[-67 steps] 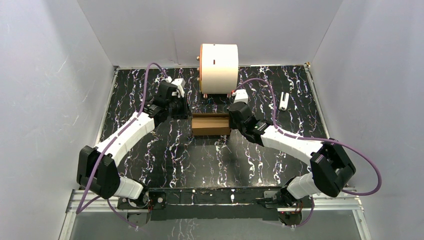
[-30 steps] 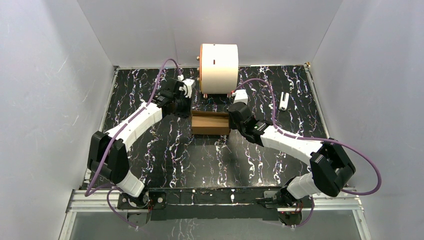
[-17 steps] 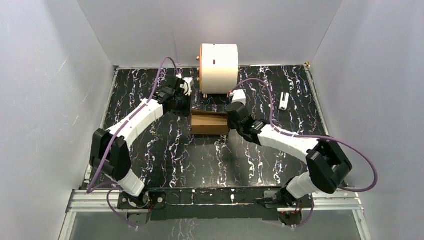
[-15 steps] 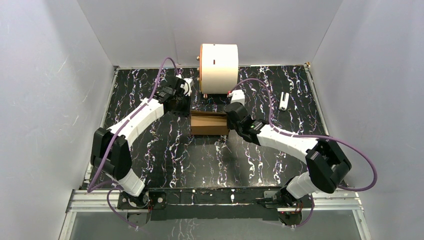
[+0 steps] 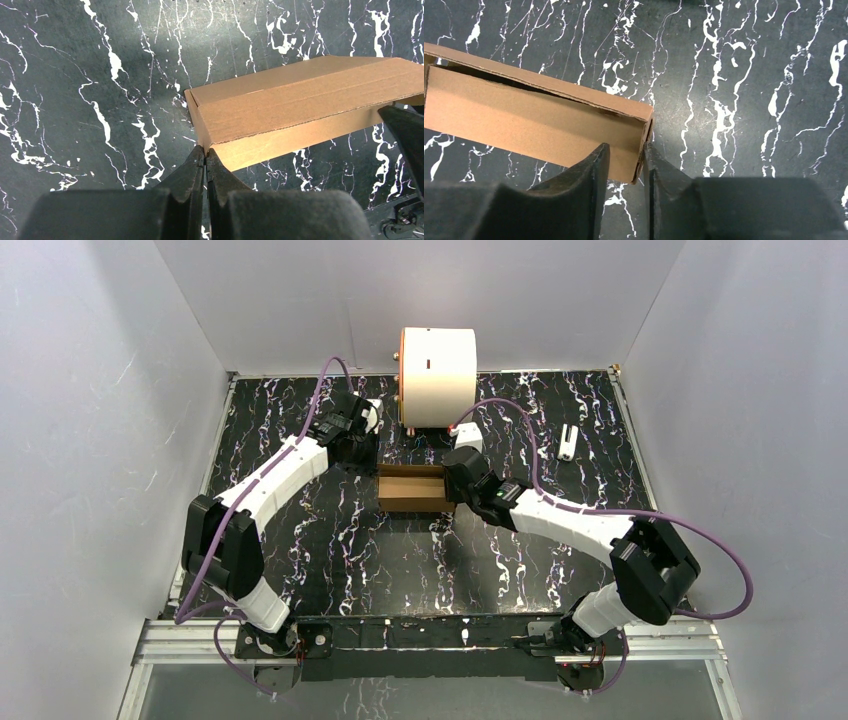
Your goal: Fold the paper box
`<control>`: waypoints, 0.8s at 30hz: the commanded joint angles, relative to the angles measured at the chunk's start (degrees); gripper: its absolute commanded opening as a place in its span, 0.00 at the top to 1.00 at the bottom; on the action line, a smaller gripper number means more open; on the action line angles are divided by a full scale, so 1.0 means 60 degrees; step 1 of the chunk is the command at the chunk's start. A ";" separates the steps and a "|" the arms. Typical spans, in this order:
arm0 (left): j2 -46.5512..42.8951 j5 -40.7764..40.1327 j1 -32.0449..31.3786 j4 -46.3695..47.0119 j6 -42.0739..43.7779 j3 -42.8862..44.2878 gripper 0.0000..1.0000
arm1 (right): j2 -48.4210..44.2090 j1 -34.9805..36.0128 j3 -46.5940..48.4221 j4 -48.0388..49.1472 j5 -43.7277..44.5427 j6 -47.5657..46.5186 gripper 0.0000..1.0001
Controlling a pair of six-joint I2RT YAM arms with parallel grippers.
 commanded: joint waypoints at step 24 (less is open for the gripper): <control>0.0120 0.0574 -0.0120 -0.1332 -0.0245 0.1457 1.00 | 0.0838 0.0263 -0.0074 0.0367 -0.0050 0.0281 0.63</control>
